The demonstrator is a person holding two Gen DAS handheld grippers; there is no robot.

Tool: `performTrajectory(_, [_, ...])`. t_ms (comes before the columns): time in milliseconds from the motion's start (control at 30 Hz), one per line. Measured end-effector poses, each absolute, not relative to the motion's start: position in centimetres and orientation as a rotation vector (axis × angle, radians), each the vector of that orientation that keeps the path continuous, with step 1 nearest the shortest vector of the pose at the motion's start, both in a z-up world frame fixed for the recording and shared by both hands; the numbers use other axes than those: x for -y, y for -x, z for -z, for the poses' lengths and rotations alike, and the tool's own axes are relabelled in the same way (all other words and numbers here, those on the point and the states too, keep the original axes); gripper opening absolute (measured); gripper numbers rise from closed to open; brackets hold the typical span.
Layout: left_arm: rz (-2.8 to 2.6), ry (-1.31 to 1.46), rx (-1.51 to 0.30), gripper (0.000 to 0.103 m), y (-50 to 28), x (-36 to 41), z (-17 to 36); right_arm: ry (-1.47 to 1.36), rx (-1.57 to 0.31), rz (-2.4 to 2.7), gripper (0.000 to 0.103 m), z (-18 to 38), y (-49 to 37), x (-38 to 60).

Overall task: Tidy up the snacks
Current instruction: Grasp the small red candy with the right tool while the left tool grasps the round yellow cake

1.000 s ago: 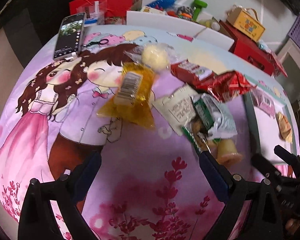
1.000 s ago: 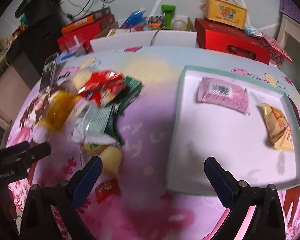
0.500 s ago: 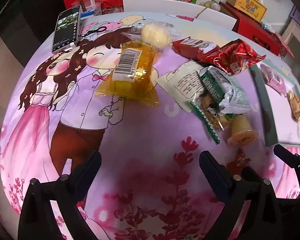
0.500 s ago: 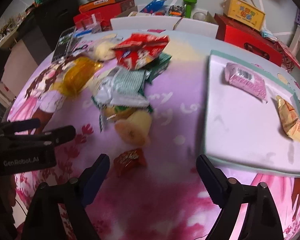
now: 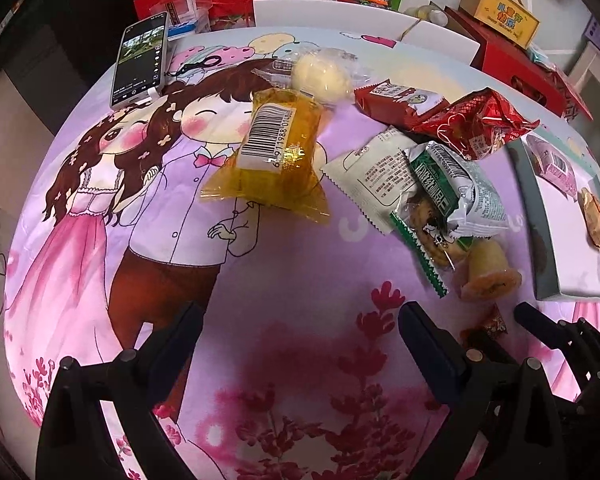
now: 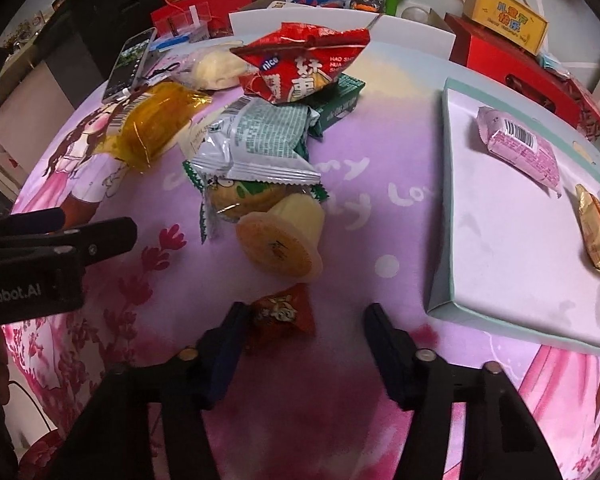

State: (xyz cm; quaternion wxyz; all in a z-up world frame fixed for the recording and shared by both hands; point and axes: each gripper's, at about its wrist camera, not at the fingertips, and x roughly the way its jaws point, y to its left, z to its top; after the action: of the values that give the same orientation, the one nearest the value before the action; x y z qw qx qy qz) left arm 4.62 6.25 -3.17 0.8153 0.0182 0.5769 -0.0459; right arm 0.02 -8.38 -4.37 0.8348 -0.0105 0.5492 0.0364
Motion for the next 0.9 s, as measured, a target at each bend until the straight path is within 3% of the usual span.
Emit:
performTrajectory(267, [0.102, -0.044, -1.227, 0.098, -4.3, -5.8, 3.0, 0.017, -1.157, -0.107, 0.03, 4.3, -0.1, 8.2])
performTrajectory(900, [0.263, 0.062, -1.136, 0.098, -4.1, -3.8, 0.6, -0.051, -1.042, -0.079, 0.027, -0.1, 0.7, 11.6])
